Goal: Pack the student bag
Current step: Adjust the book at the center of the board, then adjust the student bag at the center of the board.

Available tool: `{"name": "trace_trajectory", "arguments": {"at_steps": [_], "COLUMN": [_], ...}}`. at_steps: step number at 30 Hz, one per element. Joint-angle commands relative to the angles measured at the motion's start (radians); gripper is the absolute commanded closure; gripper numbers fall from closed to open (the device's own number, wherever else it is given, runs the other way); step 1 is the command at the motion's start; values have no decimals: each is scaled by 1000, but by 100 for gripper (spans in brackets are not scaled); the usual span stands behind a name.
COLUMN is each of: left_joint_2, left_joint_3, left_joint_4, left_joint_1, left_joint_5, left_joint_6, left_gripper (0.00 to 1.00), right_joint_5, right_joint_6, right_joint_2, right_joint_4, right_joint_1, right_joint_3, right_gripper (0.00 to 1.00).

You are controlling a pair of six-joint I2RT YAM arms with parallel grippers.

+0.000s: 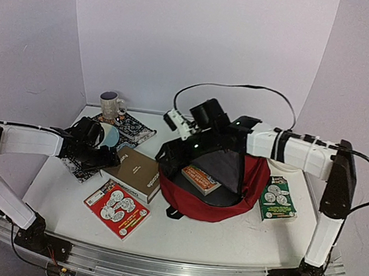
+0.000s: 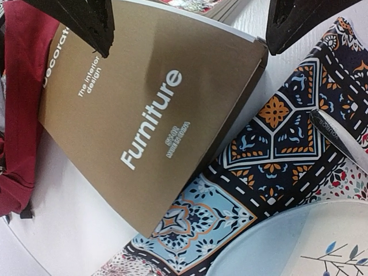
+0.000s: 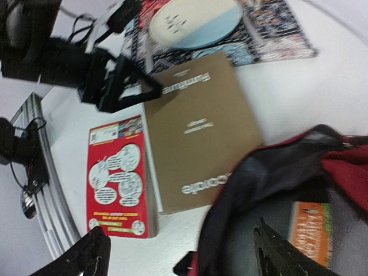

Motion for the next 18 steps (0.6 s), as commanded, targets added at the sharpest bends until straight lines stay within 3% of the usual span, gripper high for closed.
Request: {"name": "trace_trajectory", "arguments": {"at_steps": [1,7,18], "left_joint_2": [40,95,198], "left_joint_3": [39,46,62], "left_joint_4": [39,51,44], "left_joint_1": [6,6,6], "left_joint_5": [-6,-2,-96], "left_joint_6": [15,30,78], "left_gripper": [8,10,15], "right_joint_5": [-139,-157,127], "right_joint_6": [47,81,199], "right_joint_2": [120,230,259], "right_joint_4": [-1,-11,-23], "right_joint_1": [80,89,-52], "right_joint_3": [59,72,7], "right_gripper": [15,16,9]}}
